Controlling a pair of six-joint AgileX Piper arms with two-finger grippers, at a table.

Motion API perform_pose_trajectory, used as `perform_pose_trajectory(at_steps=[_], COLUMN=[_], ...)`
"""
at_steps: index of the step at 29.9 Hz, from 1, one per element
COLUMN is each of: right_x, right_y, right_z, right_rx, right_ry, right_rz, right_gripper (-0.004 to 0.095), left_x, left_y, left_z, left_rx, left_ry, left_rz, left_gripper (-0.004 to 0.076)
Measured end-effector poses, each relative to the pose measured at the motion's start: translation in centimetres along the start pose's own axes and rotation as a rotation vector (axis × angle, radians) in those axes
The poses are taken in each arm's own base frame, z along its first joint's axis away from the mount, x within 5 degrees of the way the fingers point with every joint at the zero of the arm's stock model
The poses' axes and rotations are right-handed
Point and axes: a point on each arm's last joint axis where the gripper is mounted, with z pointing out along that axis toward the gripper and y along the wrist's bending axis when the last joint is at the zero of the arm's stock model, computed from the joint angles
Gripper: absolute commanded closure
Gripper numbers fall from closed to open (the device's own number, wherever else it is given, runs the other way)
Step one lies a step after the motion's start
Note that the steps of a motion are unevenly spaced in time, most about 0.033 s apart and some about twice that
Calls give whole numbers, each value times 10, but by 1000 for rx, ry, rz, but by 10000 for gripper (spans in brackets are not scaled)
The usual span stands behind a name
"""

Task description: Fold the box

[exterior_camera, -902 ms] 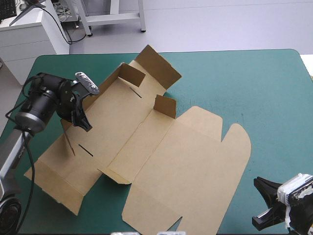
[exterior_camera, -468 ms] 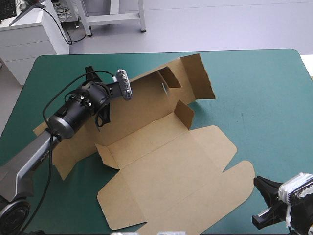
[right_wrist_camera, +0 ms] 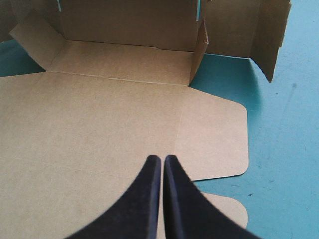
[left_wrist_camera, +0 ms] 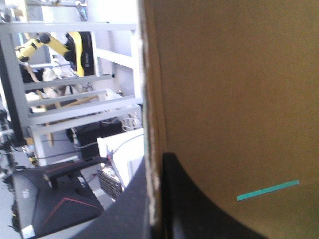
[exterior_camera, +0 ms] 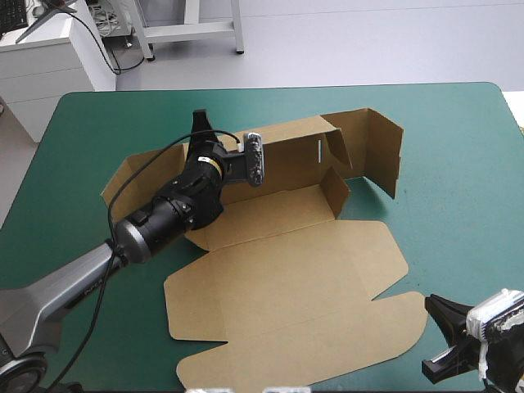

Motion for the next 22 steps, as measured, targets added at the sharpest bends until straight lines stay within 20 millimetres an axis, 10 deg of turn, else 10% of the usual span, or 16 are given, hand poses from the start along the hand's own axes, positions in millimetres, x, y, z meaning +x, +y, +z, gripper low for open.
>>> perform_pose_trajectory(at_steps=[22], right_x=[0], right_y=[0], right_z=[0], right_rx=[0], right_ry=[0], right_rz=[0], right_gripper=[817], left_x=[-10], left_y=[-37], left_z=[24], left_rx=[-209], left_ry=[-150], left_rz=[146], left_gripper=[732])
